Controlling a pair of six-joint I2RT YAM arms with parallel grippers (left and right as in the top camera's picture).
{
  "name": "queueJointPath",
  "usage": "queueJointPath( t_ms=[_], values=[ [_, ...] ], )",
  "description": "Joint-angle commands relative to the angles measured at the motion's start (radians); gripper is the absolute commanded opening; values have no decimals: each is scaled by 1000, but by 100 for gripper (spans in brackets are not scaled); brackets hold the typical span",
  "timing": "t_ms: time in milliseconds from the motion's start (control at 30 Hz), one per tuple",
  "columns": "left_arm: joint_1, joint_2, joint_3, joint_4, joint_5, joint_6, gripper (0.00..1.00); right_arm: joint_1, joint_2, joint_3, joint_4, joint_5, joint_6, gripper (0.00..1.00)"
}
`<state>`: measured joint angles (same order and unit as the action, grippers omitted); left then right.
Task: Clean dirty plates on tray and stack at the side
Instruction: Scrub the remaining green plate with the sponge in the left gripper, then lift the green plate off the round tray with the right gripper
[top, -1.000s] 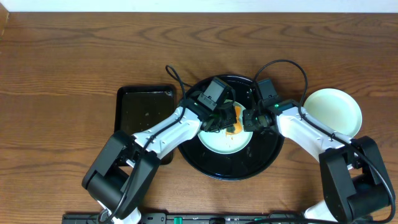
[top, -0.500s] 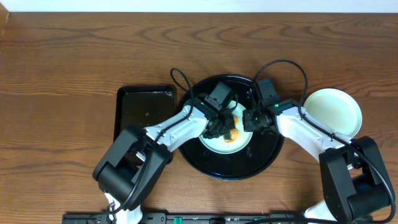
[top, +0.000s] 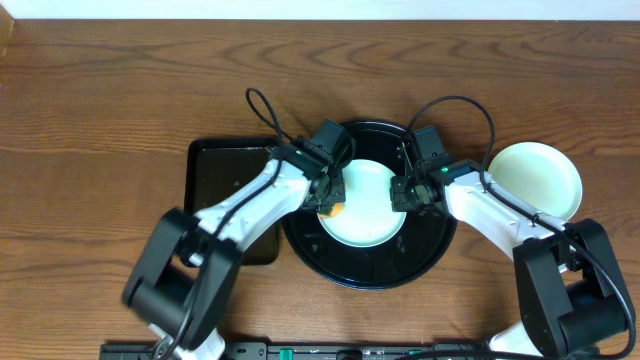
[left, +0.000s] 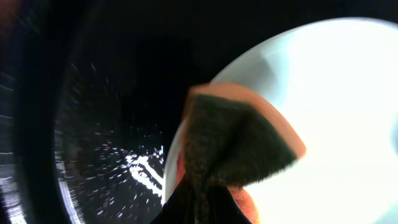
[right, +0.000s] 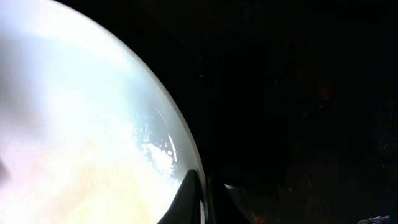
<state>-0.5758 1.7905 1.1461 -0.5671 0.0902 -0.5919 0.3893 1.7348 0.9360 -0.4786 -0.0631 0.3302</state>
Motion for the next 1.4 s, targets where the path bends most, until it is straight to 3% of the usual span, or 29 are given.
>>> queueJointPath(
  t_ms=[0, 167, 367, 567, 933, 1133, 1367],
  values=[
    [18, -135, 2, -12, -78, 133, 8, 4, 24, -2, -12, 21, 14, 1],
    [99, -254, 2, -102, -195, 132, 7, 4, 24, -2, -4, 20, 14, 1],
    [236, -255, -15, -136, -168, 132, 7, 4, 24, -2, 95, -78, -47, 1],
    [385, -232, -32, -153, -121, 237, 7, -2, 6, -2, 231, -234, -171, 1],
    [445, -194, -32, -162, -119, 236, 7, -51, -190, -2, 253, -220, -213, 1],
    [445, -187, -32, -161, -94, 240, 8, -43, -298, -2, 216, -76, -356, 1],
    [445, -120, -32, -162, -93, 240, 7, 16, -372, -2, 188, 224, -546, 1]
  ],
)
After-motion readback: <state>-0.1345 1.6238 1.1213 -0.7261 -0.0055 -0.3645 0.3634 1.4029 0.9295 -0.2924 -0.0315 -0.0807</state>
